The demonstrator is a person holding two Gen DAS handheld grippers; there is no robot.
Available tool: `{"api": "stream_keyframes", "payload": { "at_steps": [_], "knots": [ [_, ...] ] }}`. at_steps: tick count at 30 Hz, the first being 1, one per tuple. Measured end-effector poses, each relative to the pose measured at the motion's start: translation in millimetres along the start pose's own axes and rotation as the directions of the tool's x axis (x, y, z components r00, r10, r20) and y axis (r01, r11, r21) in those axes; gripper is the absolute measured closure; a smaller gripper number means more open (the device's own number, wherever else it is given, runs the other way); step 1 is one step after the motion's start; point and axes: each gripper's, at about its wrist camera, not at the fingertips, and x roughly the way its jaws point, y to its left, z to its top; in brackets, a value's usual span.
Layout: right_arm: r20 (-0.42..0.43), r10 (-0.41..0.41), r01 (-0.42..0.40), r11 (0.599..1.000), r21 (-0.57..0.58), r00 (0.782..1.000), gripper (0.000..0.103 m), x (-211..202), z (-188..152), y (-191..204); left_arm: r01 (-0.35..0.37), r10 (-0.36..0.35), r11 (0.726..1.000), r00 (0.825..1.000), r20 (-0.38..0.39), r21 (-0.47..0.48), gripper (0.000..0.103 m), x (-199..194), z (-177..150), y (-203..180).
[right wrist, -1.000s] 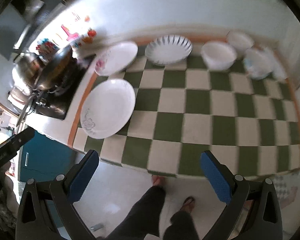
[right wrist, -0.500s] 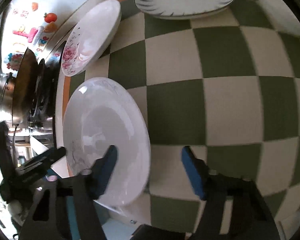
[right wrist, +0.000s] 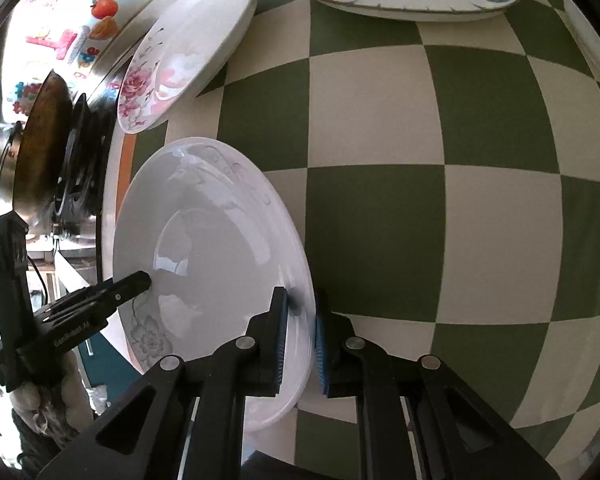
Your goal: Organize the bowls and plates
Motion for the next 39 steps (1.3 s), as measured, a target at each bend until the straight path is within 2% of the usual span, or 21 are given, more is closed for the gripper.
{"api": "stream_keyframes", "payload": {
  "at_steps": [9, 16, 21, 30, 39],
  "knots": [
    [0.042, 0.027, -0.025, 0.999, -0.038, 0.999, 0.089, -45, -2, -25, 0.0, 0.0, 1.0, 0.999, 0.039, -0.002, 0.074, -31, -4, -57],
    [0.082, 0.017, -0.015, 0.999, -0.031, 0.997, 0.09, -89, -6, -69, 0.02, -0.021, 0.999, 0.999, 0.041, 0.034, 0.074, -26, 1, -100],
    [0.087, 0.003, -0.004, 1.0, 0.012, 0.996, 0.09, -102, -15, -108, 0.029, -0.031, 0.996, 0.999, 0.023, 0.081, 0.074, -12, 0, -130],
    [0.093, -0.003, -0.005, 0.997, 0.08, 0.996, 0.09, -106, -26, -168, 0.02, -0.019, 0.991, 1.0, -0.011, 0.13, 0.074, 15, 11, -173],
    [0.072, 0.019, -0.026, 0.996, 0.091, 0.997, 0.09, -94, -23, -185, -0.023, 0.026, 0.993, 0.999, -0.026, 0.119, 0.074, 27, 27, -178]
  ]
}}
